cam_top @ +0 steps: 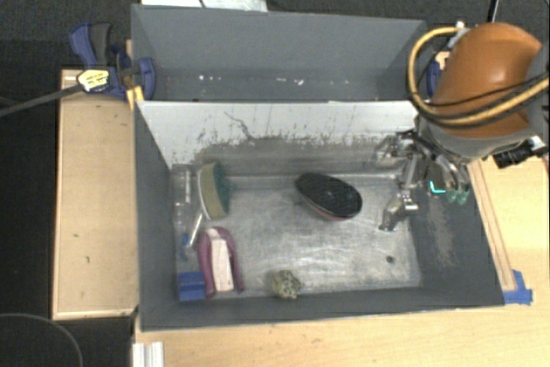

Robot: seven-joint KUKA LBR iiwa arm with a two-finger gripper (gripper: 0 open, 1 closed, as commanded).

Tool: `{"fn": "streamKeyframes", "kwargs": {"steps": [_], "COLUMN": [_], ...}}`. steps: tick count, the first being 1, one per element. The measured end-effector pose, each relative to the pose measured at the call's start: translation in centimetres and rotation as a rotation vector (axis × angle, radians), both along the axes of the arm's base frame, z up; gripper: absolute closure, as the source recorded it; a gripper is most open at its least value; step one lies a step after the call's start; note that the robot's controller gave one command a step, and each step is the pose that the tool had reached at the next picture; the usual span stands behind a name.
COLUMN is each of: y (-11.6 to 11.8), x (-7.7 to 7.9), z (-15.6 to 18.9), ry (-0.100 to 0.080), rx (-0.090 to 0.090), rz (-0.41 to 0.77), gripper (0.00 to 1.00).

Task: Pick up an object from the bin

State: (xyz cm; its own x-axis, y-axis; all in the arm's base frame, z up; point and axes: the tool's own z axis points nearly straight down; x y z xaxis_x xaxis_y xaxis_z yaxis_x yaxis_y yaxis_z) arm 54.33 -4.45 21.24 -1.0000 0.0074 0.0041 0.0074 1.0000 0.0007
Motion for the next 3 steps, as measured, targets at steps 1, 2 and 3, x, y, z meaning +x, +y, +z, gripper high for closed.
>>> {"fn": "streamKeyframes", "kwargs": {"steps": [1, 2, 3], "y": [1.3, 1.3, 1.9], "x": [4.3, 4.3, 4.9], "z": [-13.9, -13.6, 4.1], "ry": [-0.013, -0.016, -0.016], "rx": [0.0, -0.001, -0.002], "rz": [0.165, 0.166, 0.241], "gripper": [0.0, 1.0, 1.0]}}
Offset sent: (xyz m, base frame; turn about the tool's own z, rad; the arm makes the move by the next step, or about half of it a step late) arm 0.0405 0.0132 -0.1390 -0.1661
